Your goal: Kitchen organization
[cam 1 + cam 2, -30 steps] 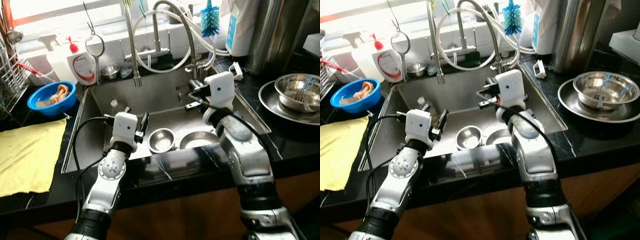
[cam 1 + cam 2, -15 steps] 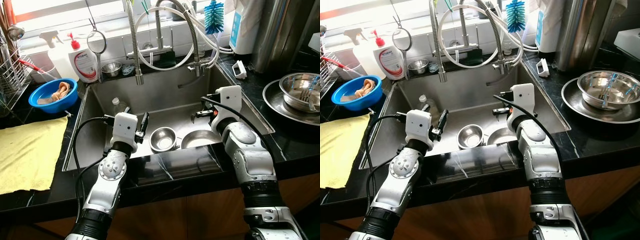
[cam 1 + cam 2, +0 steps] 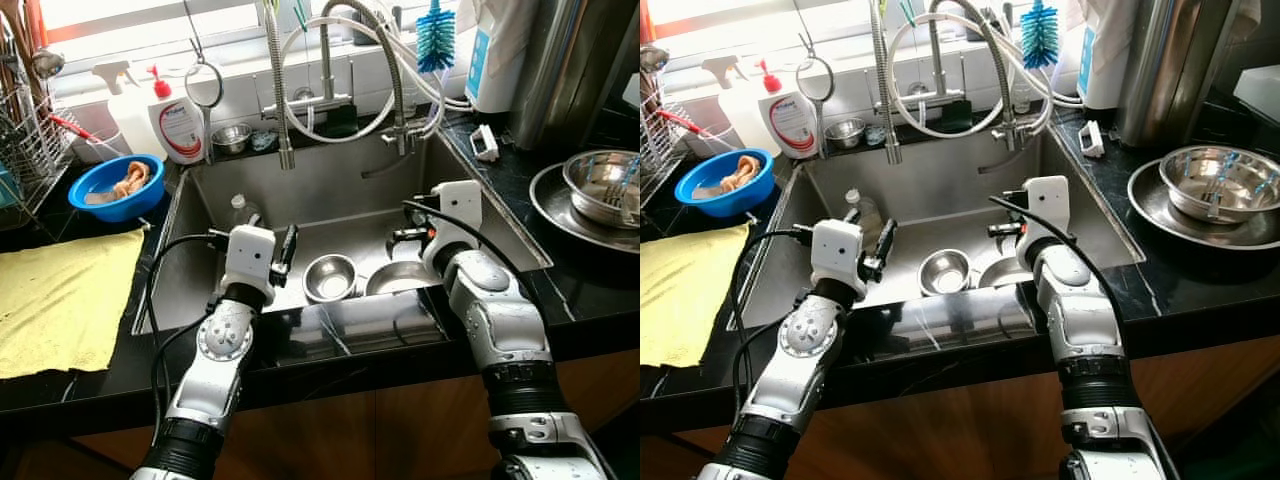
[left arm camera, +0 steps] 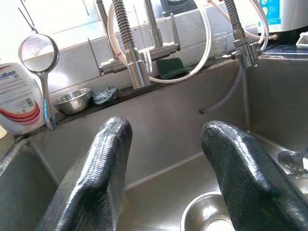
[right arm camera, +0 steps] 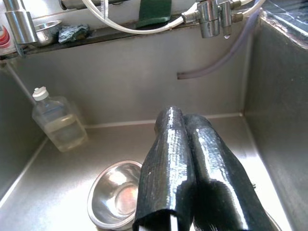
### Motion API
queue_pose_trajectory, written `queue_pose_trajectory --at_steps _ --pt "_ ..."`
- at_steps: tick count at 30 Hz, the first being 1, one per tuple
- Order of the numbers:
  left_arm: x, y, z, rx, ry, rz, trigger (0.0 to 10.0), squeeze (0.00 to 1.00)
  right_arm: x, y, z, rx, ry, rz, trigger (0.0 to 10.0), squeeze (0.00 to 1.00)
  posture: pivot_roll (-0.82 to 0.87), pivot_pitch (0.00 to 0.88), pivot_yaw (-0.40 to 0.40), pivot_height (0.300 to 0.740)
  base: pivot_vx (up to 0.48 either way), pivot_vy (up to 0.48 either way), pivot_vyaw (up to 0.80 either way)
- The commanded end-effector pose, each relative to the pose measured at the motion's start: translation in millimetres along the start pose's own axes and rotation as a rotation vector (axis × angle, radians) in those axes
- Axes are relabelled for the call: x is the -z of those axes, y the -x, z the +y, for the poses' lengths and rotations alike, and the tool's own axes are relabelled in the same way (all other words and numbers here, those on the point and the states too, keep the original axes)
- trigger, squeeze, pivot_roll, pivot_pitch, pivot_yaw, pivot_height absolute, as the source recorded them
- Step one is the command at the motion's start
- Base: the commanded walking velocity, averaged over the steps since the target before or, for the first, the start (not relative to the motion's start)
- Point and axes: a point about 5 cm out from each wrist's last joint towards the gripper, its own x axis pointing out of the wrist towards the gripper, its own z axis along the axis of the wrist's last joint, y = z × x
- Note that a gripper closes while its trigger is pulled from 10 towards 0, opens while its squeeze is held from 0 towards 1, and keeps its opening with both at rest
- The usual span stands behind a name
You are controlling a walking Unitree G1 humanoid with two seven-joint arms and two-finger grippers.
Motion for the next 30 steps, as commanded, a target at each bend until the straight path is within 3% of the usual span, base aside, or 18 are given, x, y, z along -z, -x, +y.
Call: queue_pose_trajectory --at_steps 1,2,3,4,6,17,19,20,21,24,27,28,30 --pt "1.9 1.0 4.0 -0.011 -0.019 0.015 10.0 0.0 3.6 -1.2 5.2 -0.015 -0.003 0.018 10.0 0.03 -0.21 0.0 0.134 0.74 0.0 0.0 0.0" --pt "2.0 1.2 3.5 -0.01 -0.018 0.015 10.0 0.0 4.4 -1.0 5.4 -0.018 -0.004 0.021 10.0 0.11 -0.21 0.0 0.133 0.74 0.0 0.0 0.0" --pt "2.1 1.4 3.0 -0.008 -0.018 0.016 10.0 0.0 5.0 -0.8 5.6 -0.021 -0.004 0.023 10.0 0.56 -0.21 0.0 0.132 0.74 0.0 0.0 0.0" --pt "2.1 1.4 3.0 -0.008 -0.018 0.016 10.0 0.0 5.0 -0.8 5.6 -0.021 -0.004 0.023 10.0 0.56 -0.21 0.0 0.132 0.74 0.0 0.0 0.0" --pt "2.4 1.6 2.6 -0.005 -0.018 0.018 10.0 0.0 5.7 -0.5 5.7 -0.022 -0.004 0.025 10.0 1.0 -0.21 0.0 0.132 0.74 0.0 0.0 0.0" --pt "2.5 2.4 2.2 0.001 -0.02 0.016 10.0 0.0 5.7 -0.2 6.8 -0.007 0.022 0.019 10.0 1.0 -0.21 0.0 0.132 0.74 0.0 0.0 0.0" --pt "2.6 2.5 1.9 0.003 -0.019 0.016 10.0 0.0 0.5 1.4 3.3 0.037 0.103 -0.015 10.0 0.96 -0.21 0.0 0.132 0.74 0.0 0.0 0.0" --pt "2.7 2.8 1.9 0.004 -0.019 0.016 10.0 0.0 -4.3 3.5 1.1 0.067 0.172 -0.043 10.0 0.0 -0.21 0.0 0.132 0.74 0.0 0.0 0.0" --pt "2.9 3.2 1.9 0.005 -0.02 0.016 10.0 0.0 -9.6 6.6 -0.8 0.096 0.25 -0.072 10.0 0.0 -0.21 0.0 0.132 0.74 0.0 0.0 0.0" --pt "3.1 3.3 1.8 0.006 -0.02 0.017 10.0 0.0 -13.8 9.6 -1.9 0.113 0.305 -0.089 10.0 0.0 -0.21 0.0 0.135 0.74 0.0 0.0 0.0" --pt "3.2 3.2 1.0 0.011 -0.019 0.019 10.0 0.0 -30.2 21.8 -7.6 0.168 0.461 -0.144 10.0 0.0 -0.22 0.0 0.139 0.74 0.0 0.0 0.0" --pt "3.2 3.2 1.0 0.011 -0.019 0.019 10.0 0.0 -30.2 21.8 -7.6 0.168 0.461 -0.144 10.0 0.0 -0.22 0.0 0.139 0.74 0.0 0.0 0.0" --pt "3.9 3.3 -0.1 0.015 -0.017 0.022 10.0 0.0 -34.1 33.6 -13.1 0.199 0.587 -0.147 10.0 0.0 -0.22 0.0 0.142 0.74 0.0 0.0 0.0"
